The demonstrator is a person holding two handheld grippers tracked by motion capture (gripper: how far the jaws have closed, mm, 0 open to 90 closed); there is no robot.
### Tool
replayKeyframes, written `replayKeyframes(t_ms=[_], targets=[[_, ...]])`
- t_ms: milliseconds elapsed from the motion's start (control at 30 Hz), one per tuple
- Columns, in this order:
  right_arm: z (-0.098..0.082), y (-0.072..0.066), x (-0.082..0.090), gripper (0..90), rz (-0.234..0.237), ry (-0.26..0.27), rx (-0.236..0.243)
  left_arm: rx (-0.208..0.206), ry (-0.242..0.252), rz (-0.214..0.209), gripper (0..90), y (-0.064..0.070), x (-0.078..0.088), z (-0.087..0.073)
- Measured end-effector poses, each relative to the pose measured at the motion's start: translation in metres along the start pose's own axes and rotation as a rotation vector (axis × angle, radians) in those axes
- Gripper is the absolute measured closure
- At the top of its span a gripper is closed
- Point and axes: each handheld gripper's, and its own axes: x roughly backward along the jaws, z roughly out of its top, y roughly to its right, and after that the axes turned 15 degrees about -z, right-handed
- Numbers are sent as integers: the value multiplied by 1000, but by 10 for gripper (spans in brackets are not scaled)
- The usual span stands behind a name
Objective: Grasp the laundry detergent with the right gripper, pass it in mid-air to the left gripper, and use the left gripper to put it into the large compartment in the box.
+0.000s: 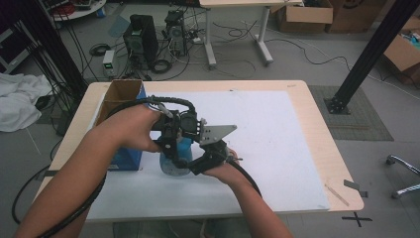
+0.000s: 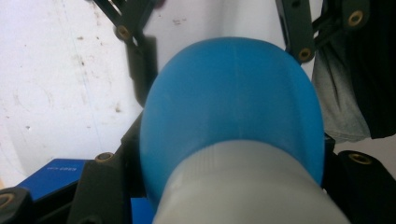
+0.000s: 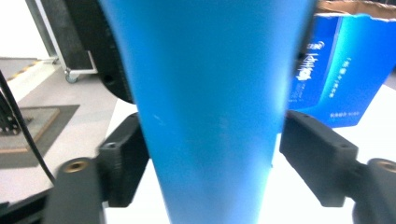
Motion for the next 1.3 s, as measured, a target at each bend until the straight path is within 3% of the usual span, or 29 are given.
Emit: replayKeyframes(t_ms=[133,333,433,600,667,867,1000,1167,1300], targets=[[1,3,5,196,0,-25,4,3,6,-2,394,-1,1,-1],[2,10,13,109,-8,-43,-32,6,19,-3,394,-3,5,-1],[3,10,18,0,-36,-51,-43,9,27,-14,394,-3,7,-1],[2,7,20,0,-62,-68,-16,14,29,-20,393,-5,9,-1],[-1,-1,16,1,-78,-119,37,17,33,-22,393,-6,10,-1],[-1,0,20,2,-56,-115,32,30,29,-23,393,-7,13,-2],[4,6,33,0,-52,-115,24,45,31,-30,393,-9,17,-5],[11,15,50,0,-60,-140,33,84,34,-34,393,-13,24,-10],[16,22,61,0,-56,-200,51,146,45,-50,392,-18,34,-15]])
